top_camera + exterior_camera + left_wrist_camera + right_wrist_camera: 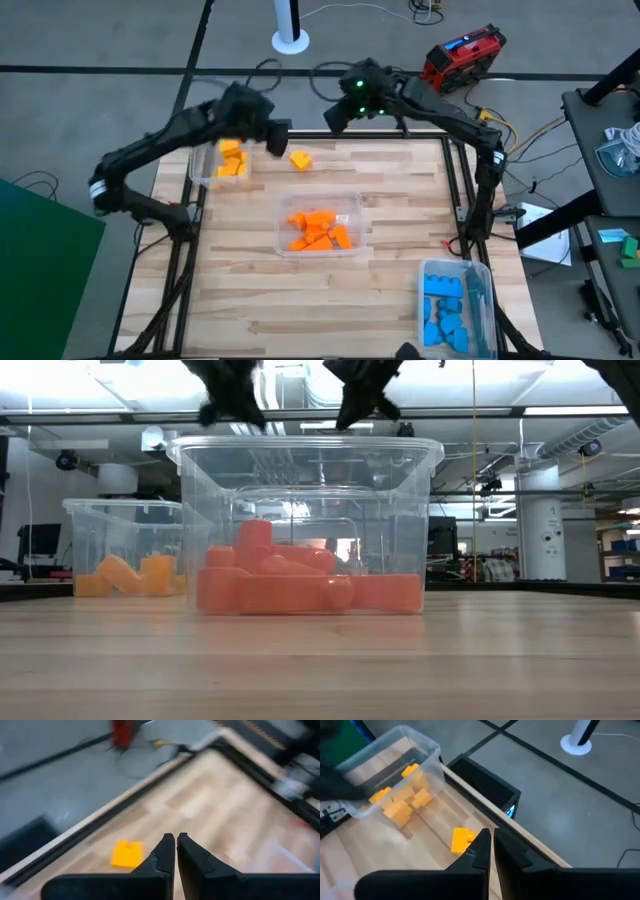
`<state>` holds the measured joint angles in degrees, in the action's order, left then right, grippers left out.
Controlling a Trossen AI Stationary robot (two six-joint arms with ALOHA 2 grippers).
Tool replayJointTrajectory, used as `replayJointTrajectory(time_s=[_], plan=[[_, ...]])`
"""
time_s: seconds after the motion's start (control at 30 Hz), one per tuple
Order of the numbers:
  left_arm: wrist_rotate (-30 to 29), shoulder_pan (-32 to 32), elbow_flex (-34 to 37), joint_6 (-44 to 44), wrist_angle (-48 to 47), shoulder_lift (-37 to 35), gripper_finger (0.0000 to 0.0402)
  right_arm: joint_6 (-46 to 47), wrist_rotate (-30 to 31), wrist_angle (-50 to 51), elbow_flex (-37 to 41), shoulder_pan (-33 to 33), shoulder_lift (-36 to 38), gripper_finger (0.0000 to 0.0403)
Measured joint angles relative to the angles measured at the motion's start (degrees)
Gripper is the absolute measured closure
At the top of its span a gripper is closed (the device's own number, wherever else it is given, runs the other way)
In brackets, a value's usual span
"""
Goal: Sort blocks
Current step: Put the yellow game piece into the top left transparent bin
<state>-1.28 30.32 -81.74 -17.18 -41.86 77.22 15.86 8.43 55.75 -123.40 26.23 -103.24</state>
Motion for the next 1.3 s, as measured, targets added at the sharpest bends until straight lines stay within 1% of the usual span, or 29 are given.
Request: replayJointTrajectory(time_s=[0.07, 0.13, 0.2, 0.3, 0.43, 0.53, 0.63, 0.77, 0.93, 1.1, 1.3], plan=[[0.2, 4.1, -2.1, -2.2, -0.6, 4.6, 0.0402, 0.2, 0.1, 2.1, -1.8, 0.4, 0.5, 0.039], [0.2, 6.9, -5.2, -3.3, -3.8, 9.1, 0.0399, 0.8, 0.2, 2.8, -3.0, 0.7, 0.8, 0.039], [0.3, 8.6, -8.6, -1.6, -8.6, 13.5, 0.0389, 1.0, 0.2, 3.4, -3.5, 0.8, 0.9, 0.039], [0.4, 9.1, -13.7, 3.0, -15.9, 19.7, 0.0364, 1.0, 0.1, 3.9, -3.8, 0.8, 1.0, 0.039], [0.6, 9.1, -21.1, 4.7, -20.8, 27.5, 0.031, 1.0, 0.1, 4.2, -3.8, 0.8, 1.0, 0.039], [0.7, 8.5, -26.5, 4.5, -26.2, 33.6, 0.0259, 1.0, 0.2, 4.5, -3.8, 0.8, 1.0, 0.039], [0.6, 7.8, -30.2, 4.1, -29.7, 38.3, 0.0204, 1.0, 0.2, 5.1, -3.8, 0.8, 0.9, 0.039], [0.6, 7.5, -32.5, 4.7, -29.7, 42.4, 0.0139, 1.0, 0.1, 7.1, -3.7, 0.8, 0.9, 0.039], [0.5, 7.5, -34.6, 4.7, -29.6, 45.4, 0.0087, 1.0, 0.1, 9.7, -3.7, 0.8, 0.9, 0.039], [0.5, 7.3, -34.8, 4.7, -31.6, 48.4, 0.0059, 1.0, 0.2, 9.6, -3.7, 0.8, 0.9, 0.039], [0.5, 7.0, -34.8, 5.3, -31.0, 50.2, 0.0047, 0.8, 0.2, 9.6, -3.7, 0.8, 0.9, 0.039]])
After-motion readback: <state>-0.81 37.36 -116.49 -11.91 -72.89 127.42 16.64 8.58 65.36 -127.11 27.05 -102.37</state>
